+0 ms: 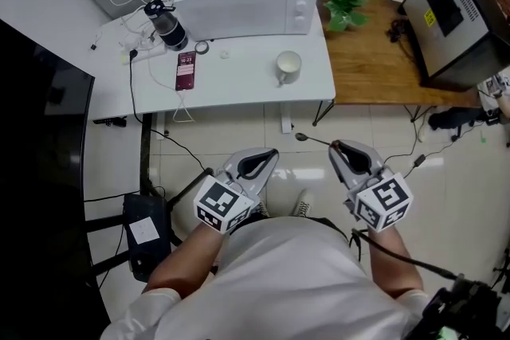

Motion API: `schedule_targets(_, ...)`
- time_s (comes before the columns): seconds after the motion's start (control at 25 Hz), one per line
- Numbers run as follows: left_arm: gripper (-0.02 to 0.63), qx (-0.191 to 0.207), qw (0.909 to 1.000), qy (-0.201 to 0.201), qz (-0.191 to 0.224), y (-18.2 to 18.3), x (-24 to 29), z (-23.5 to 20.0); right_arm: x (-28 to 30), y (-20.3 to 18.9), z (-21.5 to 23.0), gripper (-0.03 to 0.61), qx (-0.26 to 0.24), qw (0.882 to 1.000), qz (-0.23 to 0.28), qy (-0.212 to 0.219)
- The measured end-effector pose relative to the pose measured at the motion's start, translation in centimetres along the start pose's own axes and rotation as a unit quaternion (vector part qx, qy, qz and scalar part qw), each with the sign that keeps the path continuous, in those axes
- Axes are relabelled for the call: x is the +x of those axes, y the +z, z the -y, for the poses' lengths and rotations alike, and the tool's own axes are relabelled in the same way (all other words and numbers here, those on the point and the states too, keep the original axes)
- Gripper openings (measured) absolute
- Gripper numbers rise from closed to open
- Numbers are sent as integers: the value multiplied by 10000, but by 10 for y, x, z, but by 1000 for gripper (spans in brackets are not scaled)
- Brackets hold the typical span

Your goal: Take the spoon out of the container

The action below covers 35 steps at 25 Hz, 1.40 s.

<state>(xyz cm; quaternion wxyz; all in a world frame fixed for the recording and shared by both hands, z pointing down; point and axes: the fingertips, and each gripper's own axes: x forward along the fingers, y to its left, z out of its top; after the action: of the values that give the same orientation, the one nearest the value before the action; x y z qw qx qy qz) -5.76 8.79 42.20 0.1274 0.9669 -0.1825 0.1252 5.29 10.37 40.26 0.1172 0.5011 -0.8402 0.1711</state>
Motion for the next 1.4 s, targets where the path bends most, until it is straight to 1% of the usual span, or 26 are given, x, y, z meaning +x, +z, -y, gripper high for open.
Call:
schedule_targets(0.44, 5, 51, 10000, -9, -4, -1, -9, -2, 0, -5, -8, 55, 32, 9999, 42, -100)
schedule_targets(0.84, 5, 72, 10000, -67, 4, -1, -3, 4, -4, -7, -4, 55, 70, 9999, 62, -128)
schedule_targets(1.4, 5, 99, 9999, -122, -1, 1, 1, 1, -2, -6, -1, 55, 30, 9999, 26, -129)
